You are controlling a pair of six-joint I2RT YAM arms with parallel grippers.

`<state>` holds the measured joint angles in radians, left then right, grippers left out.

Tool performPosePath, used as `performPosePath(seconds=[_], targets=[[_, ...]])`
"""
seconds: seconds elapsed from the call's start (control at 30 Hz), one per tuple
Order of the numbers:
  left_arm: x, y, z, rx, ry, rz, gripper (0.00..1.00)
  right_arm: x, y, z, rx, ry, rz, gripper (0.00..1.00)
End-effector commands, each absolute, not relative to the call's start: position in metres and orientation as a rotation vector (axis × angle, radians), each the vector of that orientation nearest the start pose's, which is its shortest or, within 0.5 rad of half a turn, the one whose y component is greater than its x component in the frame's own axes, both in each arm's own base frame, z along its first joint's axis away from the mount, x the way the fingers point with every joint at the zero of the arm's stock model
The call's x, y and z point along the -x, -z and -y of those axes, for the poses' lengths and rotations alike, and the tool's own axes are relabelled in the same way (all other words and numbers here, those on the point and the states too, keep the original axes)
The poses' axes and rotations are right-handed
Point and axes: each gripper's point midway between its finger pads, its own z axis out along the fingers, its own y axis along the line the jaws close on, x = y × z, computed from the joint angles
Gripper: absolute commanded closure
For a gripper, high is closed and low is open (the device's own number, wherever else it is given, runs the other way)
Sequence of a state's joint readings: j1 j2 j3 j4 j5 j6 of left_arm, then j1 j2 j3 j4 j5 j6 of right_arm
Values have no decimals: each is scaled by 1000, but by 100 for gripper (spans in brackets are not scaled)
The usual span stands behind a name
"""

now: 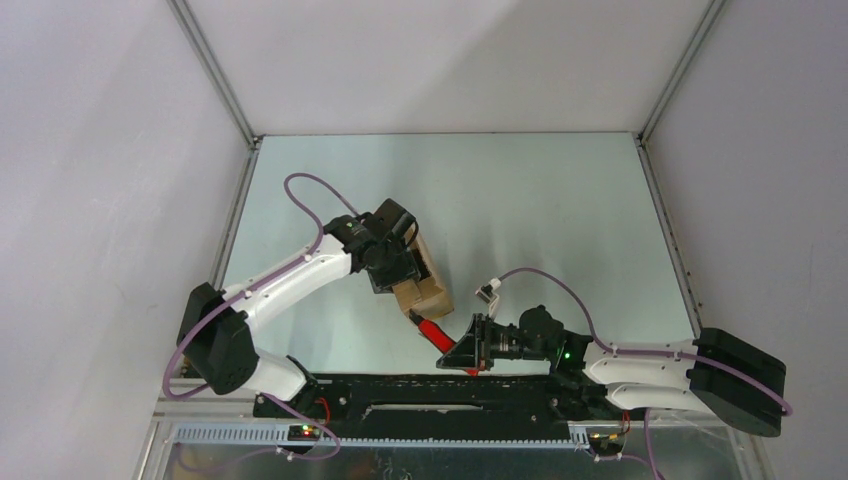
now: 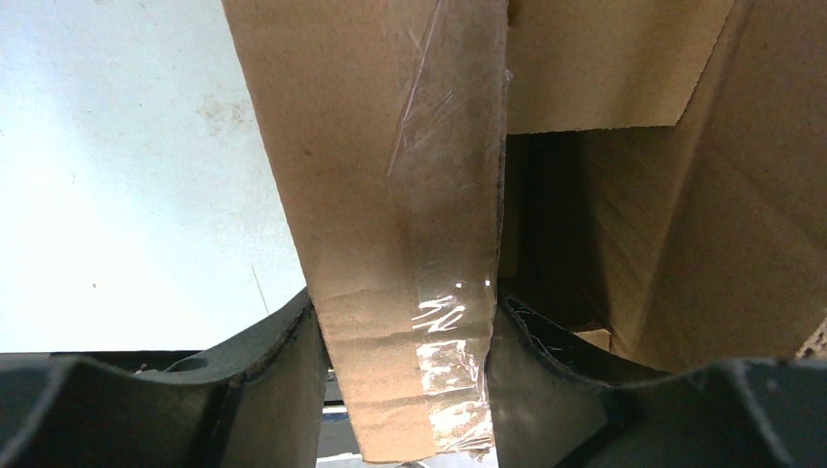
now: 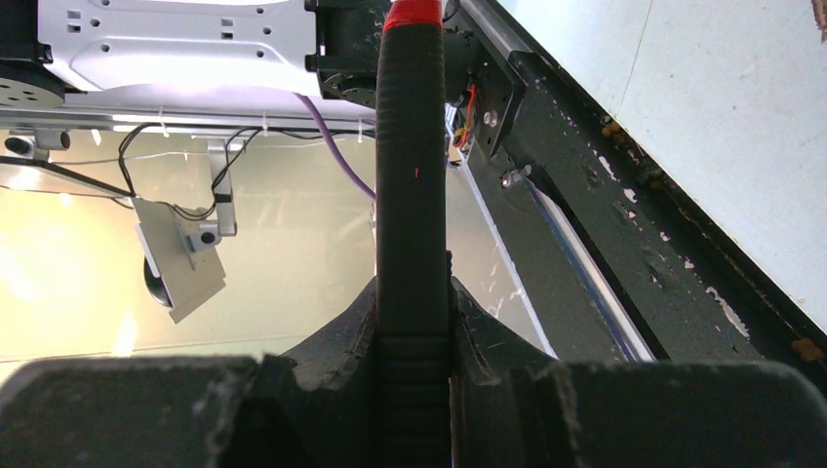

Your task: Unpack the express box

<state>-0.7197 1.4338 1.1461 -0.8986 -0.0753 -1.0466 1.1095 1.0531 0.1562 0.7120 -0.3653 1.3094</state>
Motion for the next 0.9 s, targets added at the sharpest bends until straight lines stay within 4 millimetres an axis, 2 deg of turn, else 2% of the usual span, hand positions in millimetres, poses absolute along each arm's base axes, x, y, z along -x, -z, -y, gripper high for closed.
performPosePath(seconds=[0.0,0.23,0.87], targets=[[-222,-136,226,476,427,-2726,93,-55,-169,-328,131,-1958,-2147,100],[-221,-132,225,474,415,-2732,93,-55,-176,-328,138,-1977,-2122,100],[-222,-134,224,474,409,-2727,93,-51,-169,-329,146,-1966,-2150,100]])
